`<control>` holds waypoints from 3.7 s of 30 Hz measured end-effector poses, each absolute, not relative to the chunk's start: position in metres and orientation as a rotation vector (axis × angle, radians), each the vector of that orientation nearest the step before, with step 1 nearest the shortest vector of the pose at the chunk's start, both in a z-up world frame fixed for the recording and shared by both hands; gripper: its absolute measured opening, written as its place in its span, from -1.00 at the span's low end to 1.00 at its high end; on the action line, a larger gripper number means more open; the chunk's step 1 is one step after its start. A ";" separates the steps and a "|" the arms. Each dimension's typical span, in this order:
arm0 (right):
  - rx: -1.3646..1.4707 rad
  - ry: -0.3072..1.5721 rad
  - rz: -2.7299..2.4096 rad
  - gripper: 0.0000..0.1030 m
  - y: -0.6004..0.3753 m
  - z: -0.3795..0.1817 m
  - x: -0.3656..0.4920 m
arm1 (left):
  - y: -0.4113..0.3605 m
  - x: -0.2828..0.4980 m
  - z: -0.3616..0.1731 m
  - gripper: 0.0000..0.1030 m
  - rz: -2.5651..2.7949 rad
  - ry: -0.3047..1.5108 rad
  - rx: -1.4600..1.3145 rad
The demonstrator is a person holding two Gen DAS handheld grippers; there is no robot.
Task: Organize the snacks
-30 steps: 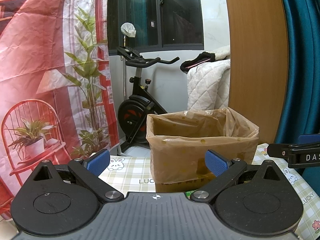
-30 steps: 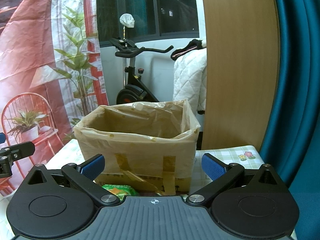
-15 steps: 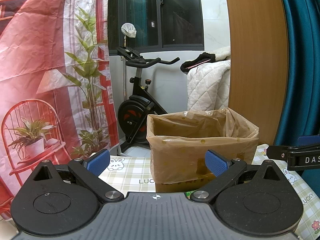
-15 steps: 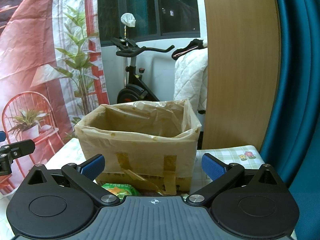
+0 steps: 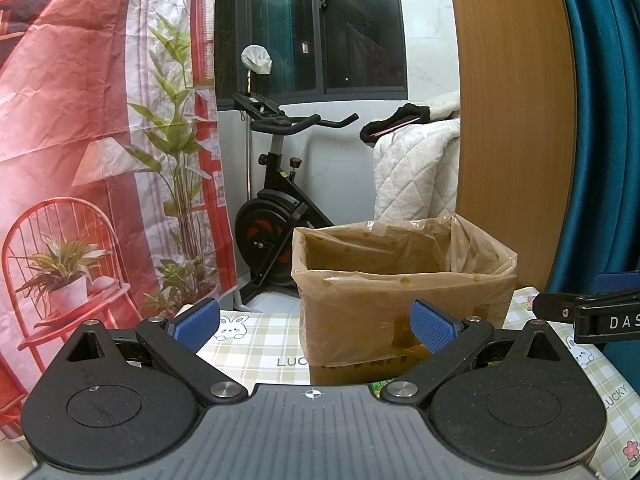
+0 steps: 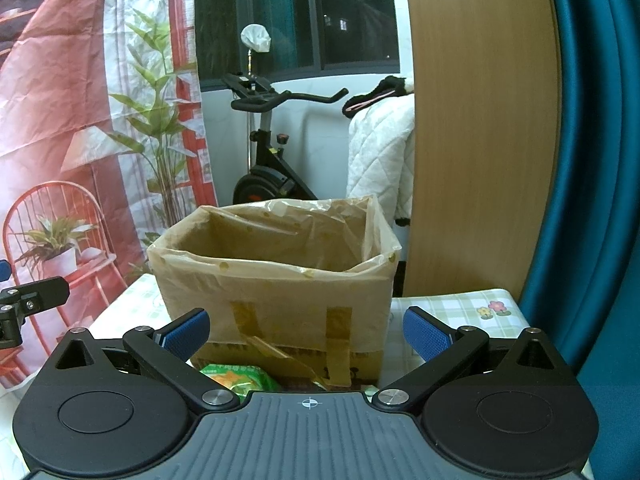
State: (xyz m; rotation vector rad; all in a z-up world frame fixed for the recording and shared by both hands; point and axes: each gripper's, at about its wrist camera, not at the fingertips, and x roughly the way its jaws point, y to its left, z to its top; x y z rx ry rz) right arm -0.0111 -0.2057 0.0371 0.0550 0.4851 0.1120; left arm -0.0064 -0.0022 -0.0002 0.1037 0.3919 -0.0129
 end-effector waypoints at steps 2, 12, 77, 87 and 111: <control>0.055 0.485 0.113 0.99 -0.206 0.037 -0.011 | -0.003 -0.007 0.000 0.98 -0.010 0.392 0.103; 0.064 0.470 0.132 0.99 -0.206 0.035 -0.014 | -0.003 -0.004 -0.004 0.98 -0.001 0.386 0.098; -0.083 0.686 0.259 0.60 -0.173 -0.127 -0.024 | 0.020 0.028 -0.190 0.74 -0.187 0.852 -0.204; -0.137 0.691 0.289 0.60 -0.166 -0.134 -0.021 | 0.020 0.030 -0.202 0.86 -0.210 0.885 -0.263; -0.297 0.739 0.304 0.43 -0.139 -0.162 0.009 | 0.032 0.006 -0.147 0.54 -0.159 0.715 -0.117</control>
